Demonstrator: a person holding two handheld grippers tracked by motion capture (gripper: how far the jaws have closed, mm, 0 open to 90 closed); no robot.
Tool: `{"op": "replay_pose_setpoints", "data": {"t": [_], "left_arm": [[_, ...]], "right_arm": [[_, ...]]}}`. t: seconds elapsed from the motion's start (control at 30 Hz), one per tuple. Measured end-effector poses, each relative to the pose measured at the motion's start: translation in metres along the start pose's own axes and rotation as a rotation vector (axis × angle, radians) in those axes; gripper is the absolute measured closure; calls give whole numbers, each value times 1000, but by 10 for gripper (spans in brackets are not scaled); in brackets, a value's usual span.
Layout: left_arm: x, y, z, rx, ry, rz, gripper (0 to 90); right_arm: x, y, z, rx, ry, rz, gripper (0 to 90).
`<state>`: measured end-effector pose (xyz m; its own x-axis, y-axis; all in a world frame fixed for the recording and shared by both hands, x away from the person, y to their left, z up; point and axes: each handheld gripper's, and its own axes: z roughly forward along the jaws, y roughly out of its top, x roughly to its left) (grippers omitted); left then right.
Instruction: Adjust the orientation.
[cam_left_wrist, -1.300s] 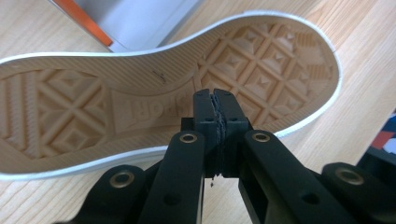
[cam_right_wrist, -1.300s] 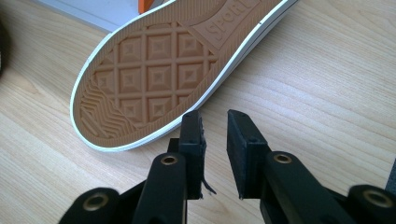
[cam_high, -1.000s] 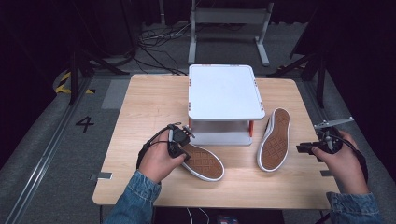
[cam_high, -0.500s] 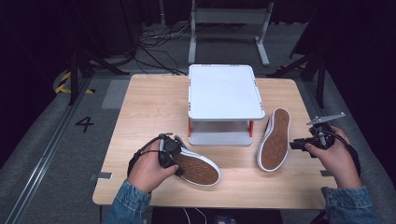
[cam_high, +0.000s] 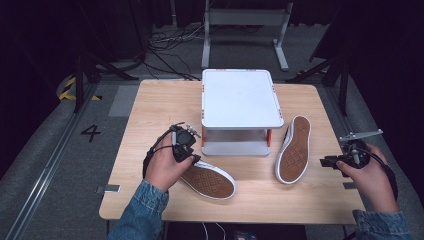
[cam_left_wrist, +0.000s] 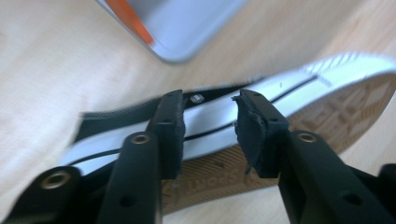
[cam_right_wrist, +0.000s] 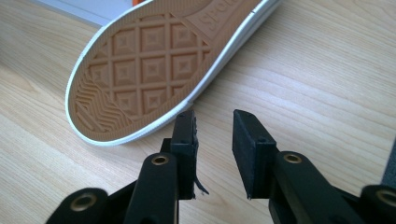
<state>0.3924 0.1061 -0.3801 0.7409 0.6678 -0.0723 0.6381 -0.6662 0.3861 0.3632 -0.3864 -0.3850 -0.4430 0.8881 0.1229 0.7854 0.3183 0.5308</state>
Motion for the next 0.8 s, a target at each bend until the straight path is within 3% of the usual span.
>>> {"op": "replay_pose_setpoints", "data": {"t": [0.13, 0.27, 0.4, 0.53, 0.7, 0.8], "left_arm": [[0, -6, -4, 12, -15, -29, 668], [2, -24, -14, 39, -38, -63, 654], [-3, -41, -24, 95, -45, -61, 616], [-6, -51, -28, 99, -53, -82, 611], [-9, -63, -34, 125, -64, -65, 579], [-15, -68, -36, 160, -61, -8, 526]], "right_arm": [[0, 2, -1, -5, 7, -5, 713], [4, 9, 2, -11, 15, -22, 711], [9, 20, 7, -11, 28, -49, 709], [13, 29, 11, -15, 40, -64, 708], [18, 40, 15, -18, 56, -89, 703], [21, 44, 17, -18, 63, -95, 697]]}}
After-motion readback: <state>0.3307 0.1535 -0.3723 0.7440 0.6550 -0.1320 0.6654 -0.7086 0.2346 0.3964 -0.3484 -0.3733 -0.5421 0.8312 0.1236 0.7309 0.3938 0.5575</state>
